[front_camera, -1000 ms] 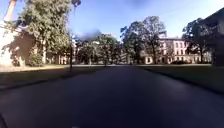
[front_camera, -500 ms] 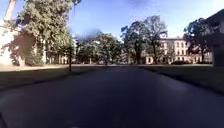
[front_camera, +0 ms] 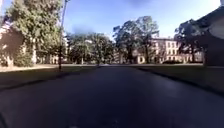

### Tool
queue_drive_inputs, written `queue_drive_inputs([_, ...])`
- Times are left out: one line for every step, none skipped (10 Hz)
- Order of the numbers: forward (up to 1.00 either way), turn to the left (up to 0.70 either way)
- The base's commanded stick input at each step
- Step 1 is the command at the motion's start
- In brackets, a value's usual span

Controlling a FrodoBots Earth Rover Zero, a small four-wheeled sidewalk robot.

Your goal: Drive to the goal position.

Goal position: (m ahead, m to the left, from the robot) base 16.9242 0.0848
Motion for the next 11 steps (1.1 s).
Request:
queue_drive_inputs([0.50, 0.00])
queue_drive_inputs([0.50, 0.00])
queue_drive_inputs([0.50, 0.00])
queue_drive_inputs([0.50, 0.00])
queue_drive_inputs([0.50, 0.00])
queue_drive_inputs([0.50, 0.00])
queue_drive_inputs([0.50, 0.00])
queue_drive_inputs([0.50, 0.00])
queue_drive_inputs([0.50, 0.00])
queue_drive_inputs([0.50, 0.00])
queue_drive_inputs([0.50, 0.00])
